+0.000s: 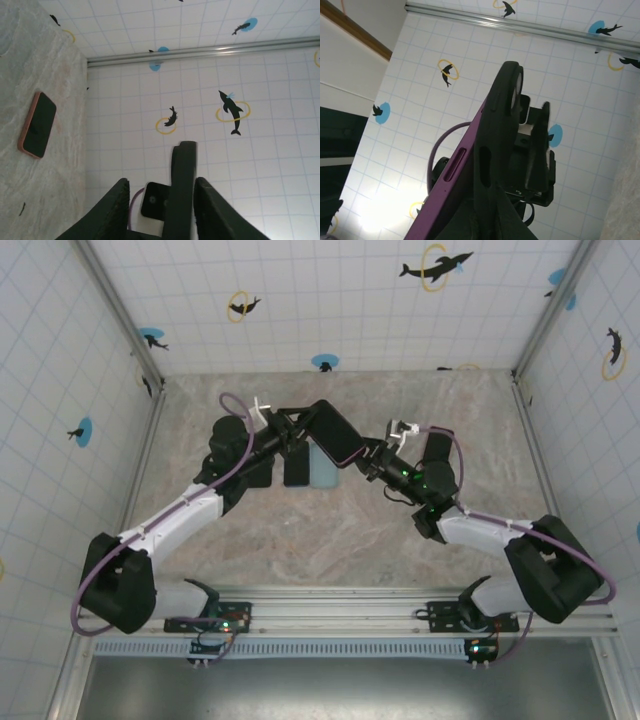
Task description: Take the phone out of the phone case
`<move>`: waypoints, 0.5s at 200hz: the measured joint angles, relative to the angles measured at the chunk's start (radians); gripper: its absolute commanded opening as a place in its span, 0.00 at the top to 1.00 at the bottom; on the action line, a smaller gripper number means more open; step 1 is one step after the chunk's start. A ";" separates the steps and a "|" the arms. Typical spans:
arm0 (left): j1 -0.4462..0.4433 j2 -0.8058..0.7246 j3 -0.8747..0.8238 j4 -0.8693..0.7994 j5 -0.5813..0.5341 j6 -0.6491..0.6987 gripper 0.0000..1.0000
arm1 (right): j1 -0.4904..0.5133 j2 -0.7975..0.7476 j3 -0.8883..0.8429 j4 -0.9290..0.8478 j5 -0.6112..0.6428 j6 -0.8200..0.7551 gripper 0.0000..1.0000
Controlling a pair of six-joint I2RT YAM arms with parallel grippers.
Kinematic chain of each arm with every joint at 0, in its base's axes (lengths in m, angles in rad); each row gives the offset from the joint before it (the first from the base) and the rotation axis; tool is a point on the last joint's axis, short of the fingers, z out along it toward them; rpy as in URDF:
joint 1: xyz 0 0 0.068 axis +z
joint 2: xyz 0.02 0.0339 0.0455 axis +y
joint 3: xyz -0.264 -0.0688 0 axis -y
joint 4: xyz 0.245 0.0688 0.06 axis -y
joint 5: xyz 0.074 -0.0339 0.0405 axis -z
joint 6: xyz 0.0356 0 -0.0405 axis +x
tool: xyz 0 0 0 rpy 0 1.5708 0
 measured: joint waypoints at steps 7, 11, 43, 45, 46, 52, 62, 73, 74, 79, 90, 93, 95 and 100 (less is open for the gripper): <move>0.000 0.000 0.002 -0.006 0.000 0.002 0.46 | -0.002 0.001 0.000 0.006 0.001 0.004 1.00; 0.000 0.000 0.003 -0.010 0.000 0.008 0.44 | -0.003 0.001 -0.001 0.010 0.003 0.006 1.00; 0.000 0.000 0.017 -0.055 -0.004 0.027 0.34 | -0.008 0.002 -0.009 0.032 0.025 0.010 1.00; 0.000 0.000 0.018 -0.056 -0.004 0.028 0.34 | -0.008 0.002 -0.010 0.032 0.027 0.010 1.00; 0.000 0.000 0.018 -0.058 -0.004 0.028 0.33 | -0.008 0.002 -0.011 0.032 0.029 0.010 1.00; 0.000 -0.001 0.020 -0.066 -0.005 0.031 0.32 | -0.010 0.002 -0.016 0.033 0.039 0.005 1.00; 0.000 -0.005 0.022 -0.083 -0.011 0.036 0.31 | -0.010 0.001 -0.027 0.032 0.058 -0.004 1.00; 0.000 -0.017 0.022 -0.113 -0.019 0.044 0.31 | -0.010 -0.003 -0.039 0.022 0.088 -0.026 1.00; 0.000 -0.017 0.022 -0.114 -0.020 0.044 0.31 | -0.010 -0.003 -0.039 0.021 0.090 -0.026 1.00; 0.000 -0.026 0.019 -0.121 -0.025 0.046 0.31 | -0.010 -0.006 -0.043 0.013 0.107 -0.038 1.00; -0.002 -0.057 0.000 -0.130 -0.039 0.046 0.30 | -0.010 -0.015 -0.047 -0.004 0.144 -0.059 1.00; -0.003 -0.067 -0.008 -0.130 -0.045 0.046 0.31 | -0.010 -0.018 -0.049 -0.006 0.155 -0.066 1.00; -0.004 -0.076 -0.014 -0.132 -0.051 0.046 0.31 | -0.010 -0.019 -0.050 -0.006 0.163 -0.070 1.00; -0.007 -0.097 -0.031 -0.135 -0.061 0.045 0.31 | -0.009 -0.024 -0.051 -0.008 0.184 -0.082 1.00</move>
